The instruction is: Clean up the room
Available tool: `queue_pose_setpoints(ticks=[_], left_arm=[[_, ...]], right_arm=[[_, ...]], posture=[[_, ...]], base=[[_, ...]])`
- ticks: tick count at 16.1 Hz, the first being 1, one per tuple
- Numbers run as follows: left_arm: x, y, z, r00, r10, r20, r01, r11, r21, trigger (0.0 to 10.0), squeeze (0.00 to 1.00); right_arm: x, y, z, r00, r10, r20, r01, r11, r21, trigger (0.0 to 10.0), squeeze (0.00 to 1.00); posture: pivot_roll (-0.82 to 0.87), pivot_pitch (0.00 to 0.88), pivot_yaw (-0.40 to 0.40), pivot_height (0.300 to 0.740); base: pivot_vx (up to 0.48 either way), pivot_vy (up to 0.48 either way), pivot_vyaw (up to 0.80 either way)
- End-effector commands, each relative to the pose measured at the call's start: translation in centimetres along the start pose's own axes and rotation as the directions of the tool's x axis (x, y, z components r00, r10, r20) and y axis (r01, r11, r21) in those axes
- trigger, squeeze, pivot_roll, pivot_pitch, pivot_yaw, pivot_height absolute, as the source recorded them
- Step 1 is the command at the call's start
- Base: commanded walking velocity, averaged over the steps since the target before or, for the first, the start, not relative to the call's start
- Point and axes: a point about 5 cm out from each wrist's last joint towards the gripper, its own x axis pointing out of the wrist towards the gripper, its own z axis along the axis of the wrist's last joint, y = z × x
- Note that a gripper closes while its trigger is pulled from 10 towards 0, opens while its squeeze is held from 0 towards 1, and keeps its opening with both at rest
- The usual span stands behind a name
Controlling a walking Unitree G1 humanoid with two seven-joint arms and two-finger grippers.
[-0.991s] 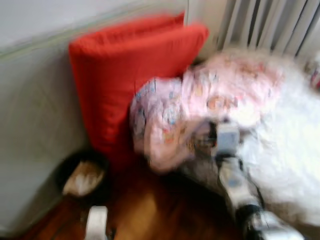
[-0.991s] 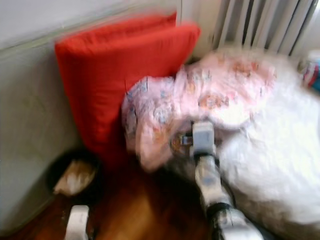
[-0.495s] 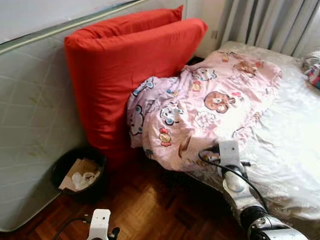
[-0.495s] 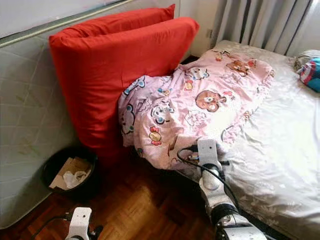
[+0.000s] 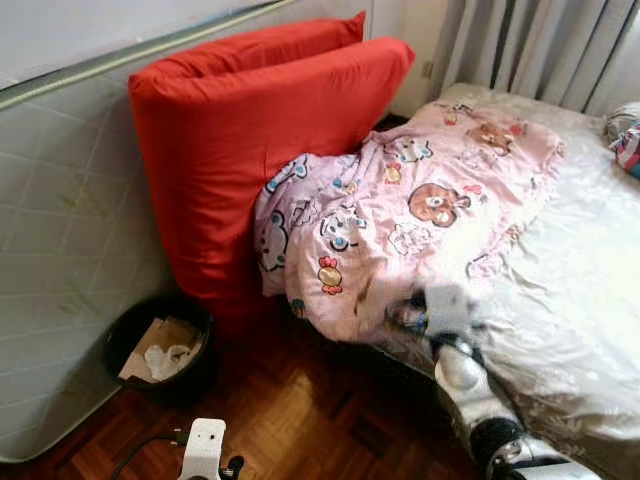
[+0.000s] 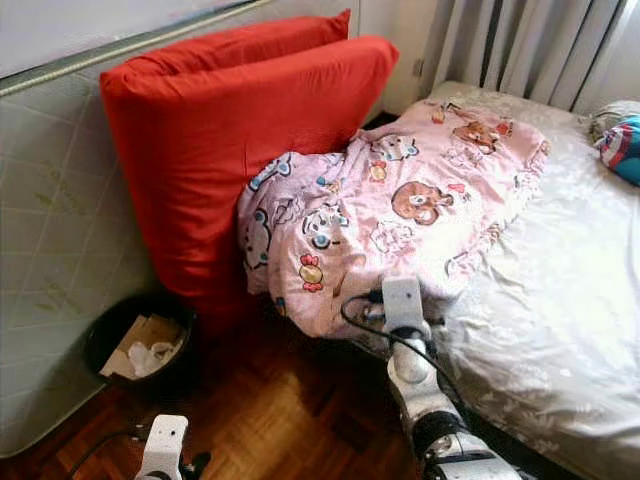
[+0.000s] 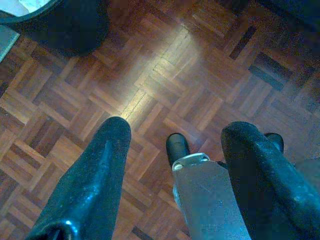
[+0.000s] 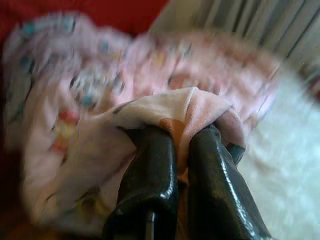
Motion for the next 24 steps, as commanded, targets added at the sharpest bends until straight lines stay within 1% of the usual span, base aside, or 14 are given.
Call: queue_pose_setpoints(ticks=[1, 2, 4, 5, 6, 7, 9, 12, 14, 17, 18, 19, 20, 24], left_arm=[[0.0, 0.0, -0.3, 1.0, -0.01, -0.021, 0.01, 1.0, 0.023, 10.0, 0.0], [0.0, 0.0, -0.2, 1.0, -0.01, -0.019, 0.011, 1.0, 0.025, 10.0, 0.0], [0.0, 0.0, -0.1, 1.0, -0.011, -0.015, 0.011, 1.0, 0.026, 10.0, 0.0], [0.0, -0.1, 0.0, 1.0, -0.012, -0.012, 0.012, 1.0, 0.027, 10.0, 0.0], [0.0, -0.2, -0.1, 1.0, -0.014, -0.009, 0.015, 1.0, 0.028, 10.0, 0.0], [0.0, -0.3, -0.1, 1.0, -0.015, -0.007, 0.015, 0.999, 0.028, 10.0, 0.0], [0.0, -0.4, 0.0, 1.0, -0.018, -0.005, 0.018, 0.999, 0.029, 10.0, 0.0], [0.1, -0.7, 0.1, 1.0, -0.021, -0.002, 0.021, 0.999, 0.033, 10.0, 0.0], [0.1, -0.6, 0.2, 1.0, -0.024, -0.001, 0.024, 0.999, 0.036, 10.0, 0.0], [0.1, -0.5, 0.2, 1.0, -0.024, -0.001, 0.024, 0.999, 0.039, 10.0, 0.0], [0.1, -0.4, 0.2, 1.0, -0.024, -0.001, 0.024, 0.999, 0.04, 10.0, 0.0], [0.1, -0.3, 0.2, 1.0, -0.024, -0.002, 0.024, 0.999, 0.042, 10.0, 0.0], [0.1, -0.3, 0.2, 1.0, -0.024, -0.004, 0.024, 0.999, 0.044, 10.0, 0.0], [0.0, -0.2, -0.1, 1.0, -0.021, -0.016, 0.022, 0.999, 0.042, 10.0, 0.0]], right_arm=[[0.5, -0.7, 2.3, 0.986, -0.05, 0.156, 0.054, 0.998, -0.022, 10.0, 0.0], [0.6, -0.7, 4.0, 0.956, -0.044, 0.29, 0.081, 0.989, -0.12, 10.0, 0.0], [0.5, -0.6, 4.4, 0.944, -0.043, 0.326, 0.091, 0.987, -0.132, 10.0, 0.0], [0.5, -0.4, 3.7, 0.961, -0.035, 0.274, 0.073, 0.989, -0.13, 10.0, 0.0], [0.3, -0.4, 1.2, 0.994, -0.042, 0.1, 0.054, 0.992, -0.115, 10.0, 0.0], [0.1, -0.4, -0.3, 0.999, -0.037, -0.026, 0.034, 0.994, -0.1, 10.0, 0.0], [-1.4, 0.0, -4.1, 0.956, 0.0, -0.293, -0.014, 0.999, -0.047, 10.0, 0.0], [-3.4, 0.0, -6.9, 0.901, 0.013, -0.435, -0.069, 0.991, -0.112, 10.0, 0.0], [-5.1, 0.6, -8.9, 0.831, 0.089, -0.548, -0.181, 0.976, -0.117, 10.0, 0.0], [-6.1, 0.8, -9.8, 0.799, 0.104, -0.592, -0.206, 0.973, -0.108, 10.0, 0.0], [-6.0, 0.9, -9.8, 0.797, 0.116, -0.593, -0.214, 0.972, -0.097, 10.0, 0.08], [-6.0, 0.9, -9.7, 0.796, 0.124, -0.592, -0.22, 0.971, -0.092, 10.0, 0.33], [-6.2, 1.2, -9.9, 0.789, 0.152, -0.595, -0.256, 0.962, -0.093, 10.0, 1.0], [-7.3, 2.2, -10.5, 0.755, 0.226, -0.616, -0.371, 0.921, -0.117, 10.0, 1.0]], posture=[[-0.07, 0.042, -0.007, 0.74], [-0.07, 0.043, -0.008, 0.74], [-0.07, 0.043, -0.008, 0.74], [-0.07, 0.042, -0.009, 0.74], [-0.07, 0.042, -0.01, 0.74], [-0.07, 0.042, -0.01, 0.74], [-0.07, 0.04, -0.01, 0.74], [-0.07, 0.035, -0.009, 0.74], [-0.07, 0.029, -0.008, 0.74], [-0.07, 0.028, -0.009, 0.74], [-0.07, 0.025, -0.007, 0.74], [-0.07, 0.025, -0.007, 0.74], [-0.07, 0.021, -0.008, 0.74], [-0.07, 0.022, -0.011, 0.74]], base=[[0.0, 0.0, 0.0], [0.0, 0.0, 0.0], [0.0, 0.0, 0.0], [0.0, 0.0, 0.0], [0.0, 0.0, 0.0], [0.0, 0.0, 0.0], [0.0, 0.0, 0.0], [0.0, 0.0, 0.0], [0.0, 0.0, 0.0], [0.0, 0.0, 0.0], [0.0, 0.0, 0.0], [0.0, 0.0, 0.0], [0.0, 0.0, 0.0], [0.0, 0.0, 0.0]])
